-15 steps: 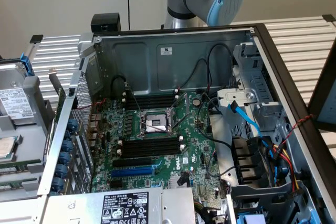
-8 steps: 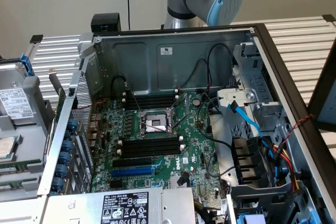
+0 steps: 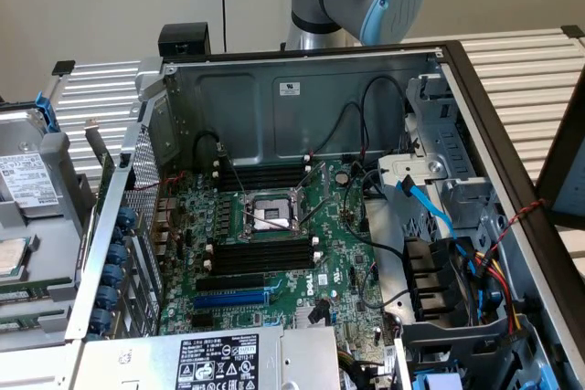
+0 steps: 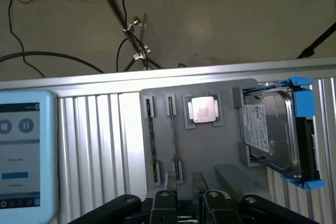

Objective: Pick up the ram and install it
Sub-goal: 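Pick up the ram and move it above insertion slot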

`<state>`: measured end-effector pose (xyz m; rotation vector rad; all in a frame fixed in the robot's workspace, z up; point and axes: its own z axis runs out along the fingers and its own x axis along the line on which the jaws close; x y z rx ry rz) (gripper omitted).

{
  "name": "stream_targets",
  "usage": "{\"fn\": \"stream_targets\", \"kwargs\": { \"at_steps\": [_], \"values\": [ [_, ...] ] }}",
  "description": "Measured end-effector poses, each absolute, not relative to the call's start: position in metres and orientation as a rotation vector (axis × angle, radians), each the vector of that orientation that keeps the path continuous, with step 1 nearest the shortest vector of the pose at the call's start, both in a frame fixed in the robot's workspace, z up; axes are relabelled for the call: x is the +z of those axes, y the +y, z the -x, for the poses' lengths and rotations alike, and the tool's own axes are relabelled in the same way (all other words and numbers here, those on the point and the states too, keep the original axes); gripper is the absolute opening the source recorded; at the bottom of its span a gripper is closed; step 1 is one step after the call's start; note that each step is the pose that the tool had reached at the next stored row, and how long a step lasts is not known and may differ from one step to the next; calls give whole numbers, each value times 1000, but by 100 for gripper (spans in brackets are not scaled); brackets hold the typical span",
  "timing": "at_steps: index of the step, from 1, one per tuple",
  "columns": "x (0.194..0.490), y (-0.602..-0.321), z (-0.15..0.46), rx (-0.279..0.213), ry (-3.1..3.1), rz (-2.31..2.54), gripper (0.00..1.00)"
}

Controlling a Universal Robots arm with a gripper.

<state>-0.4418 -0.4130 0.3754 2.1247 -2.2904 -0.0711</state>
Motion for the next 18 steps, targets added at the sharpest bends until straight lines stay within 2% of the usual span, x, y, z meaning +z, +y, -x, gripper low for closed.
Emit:
{"fn": "stream_targets", "kwargs": {
  "at_steps": [18],
  "values": [
    [361,-420,442,-69,-2162,-2252,27]
  ]
}}
